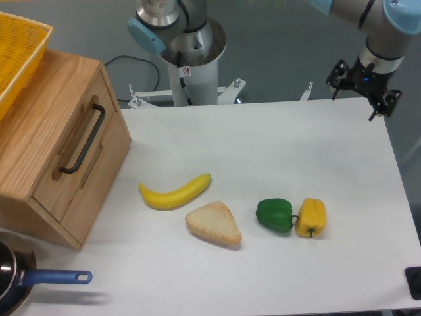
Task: Slide the top drawer open
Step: 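Move the gripper across the table toward the drawer's black handle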
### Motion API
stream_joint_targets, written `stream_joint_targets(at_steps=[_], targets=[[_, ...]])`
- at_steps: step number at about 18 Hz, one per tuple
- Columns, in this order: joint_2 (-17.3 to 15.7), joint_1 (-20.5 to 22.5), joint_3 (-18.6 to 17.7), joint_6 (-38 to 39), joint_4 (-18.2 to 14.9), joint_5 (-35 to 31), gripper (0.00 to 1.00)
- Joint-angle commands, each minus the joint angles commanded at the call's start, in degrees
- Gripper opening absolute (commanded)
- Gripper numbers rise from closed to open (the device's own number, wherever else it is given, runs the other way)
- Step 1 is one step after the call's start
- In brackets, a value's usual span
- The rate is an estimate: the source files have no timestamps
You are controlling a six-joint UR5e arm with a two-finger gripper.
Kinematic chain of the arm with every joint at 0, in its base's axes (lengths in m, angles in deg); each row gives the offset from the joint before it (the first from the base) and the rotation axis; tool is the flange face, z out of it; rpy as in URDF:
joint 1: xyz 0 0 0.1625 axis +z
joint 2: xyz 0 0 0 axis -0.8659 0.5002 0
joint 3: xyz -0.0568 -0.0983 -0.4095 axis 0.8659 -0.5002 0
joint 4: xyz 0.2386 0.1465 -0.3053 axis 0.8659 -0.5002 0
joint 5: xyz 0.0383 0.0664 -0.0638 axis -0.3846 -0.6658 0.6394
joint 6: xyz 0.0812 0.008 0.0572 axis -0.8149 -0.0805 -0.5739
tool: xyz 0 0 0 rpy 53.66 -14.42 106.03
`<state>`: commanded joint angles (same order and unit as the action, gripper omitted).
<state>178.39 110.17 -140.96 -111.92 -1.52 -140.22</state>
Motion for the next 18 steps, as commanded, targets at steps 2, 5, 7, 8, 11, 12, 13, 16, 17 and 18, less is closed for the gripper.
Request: stream_joint_targets(at_steps=[2,5,7,8,11,12,13,16,17,18], targets=[[-0.2,0.0,0.1,0.0,0.0,-0.3,1.0],[-0.2,-0.2,-0.3,0.3,-0.1,0.0,1.0],[-0.3,-0.1,-0.2,0.6,-0.2,0.8,1.0],[-0.4,0.0,-0.3,0.9,-0.2,1.2,1.0],[-1.2,-0.4,-0.5,6.0,0.6,2.4,1.0],[-1.4,-0.9,-0.5,7.6,0.6,3.9,1.0],[-2.4,-1.1,-1.0,9.0,0.2,5.6,1.0],[-6.7,-1.8,-4.5,18.0,-3.0,12.1,1.0],[-7.5,-2.8,-5.8,20.5,-3.0,12.8,1.0],[-7.9,-3.9,-6.1,22.4,-3.2,12.9,1.0]])
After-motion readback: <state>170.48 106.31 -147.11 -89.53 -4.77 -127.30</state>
